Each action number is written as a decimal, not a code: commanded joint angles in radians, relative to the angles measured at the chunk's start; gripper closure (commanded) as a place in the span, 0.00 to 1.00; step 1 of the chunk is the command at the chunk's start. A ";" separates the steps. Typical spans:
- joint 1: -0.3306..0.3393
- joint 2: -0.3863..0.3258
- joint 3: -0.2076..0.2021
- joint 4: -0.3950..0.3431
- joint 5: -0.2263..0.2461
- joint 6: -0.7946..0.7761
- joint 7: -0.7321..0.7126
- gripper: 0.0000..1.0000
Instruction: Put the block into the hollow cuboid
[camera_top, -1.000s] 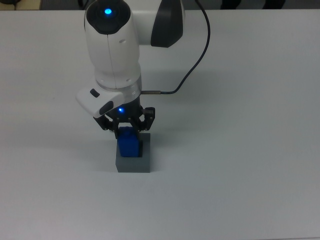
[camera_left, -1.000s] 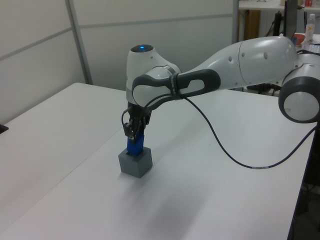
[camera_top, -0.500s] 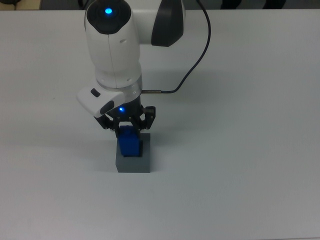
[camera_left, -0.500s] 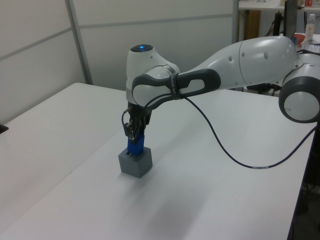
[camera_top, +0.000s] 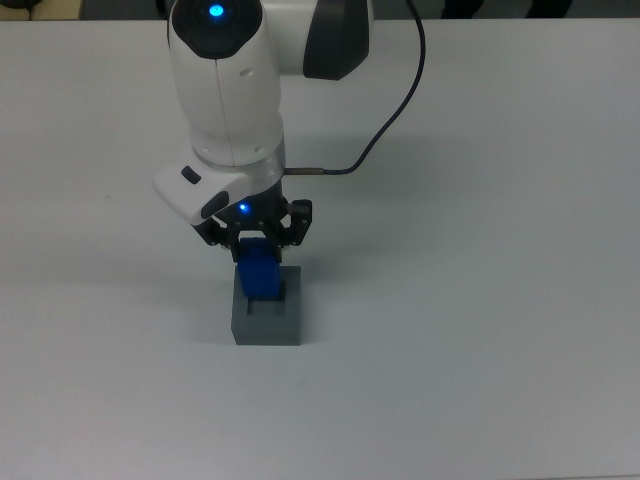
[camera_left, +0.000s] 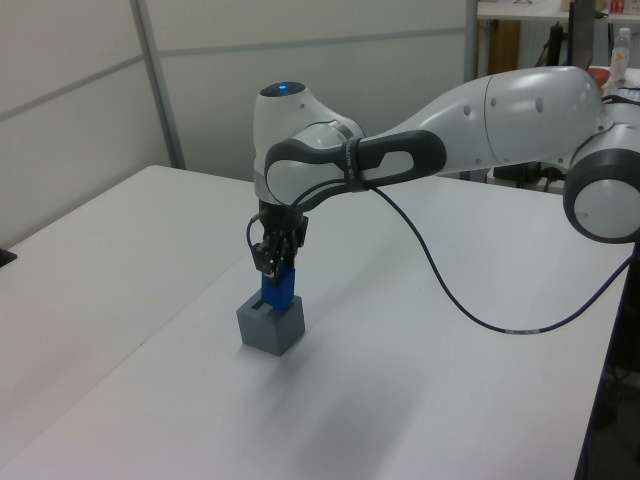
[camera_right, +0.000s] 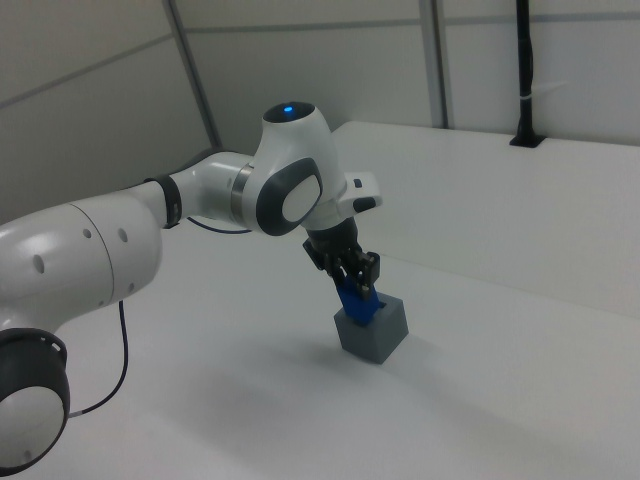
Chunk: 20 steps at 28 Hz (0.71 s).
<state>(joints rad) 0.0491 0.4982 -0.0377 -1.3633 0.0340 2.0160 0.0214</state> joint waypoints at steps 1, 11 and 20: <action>0.005 -0.014 -0.002 -0.004 0.007 -0.014 0.008 0.63; 0.005 0.011 -0.002 -0.004 0.004 0.073 0.006 0.63; 0.005 0.025 -0.002 -0.005 0.001 0.105 0.005 0.63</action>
<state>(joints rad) 0.0491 0.5217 -0.0377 -1.3646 0.0340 2.0931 0.0217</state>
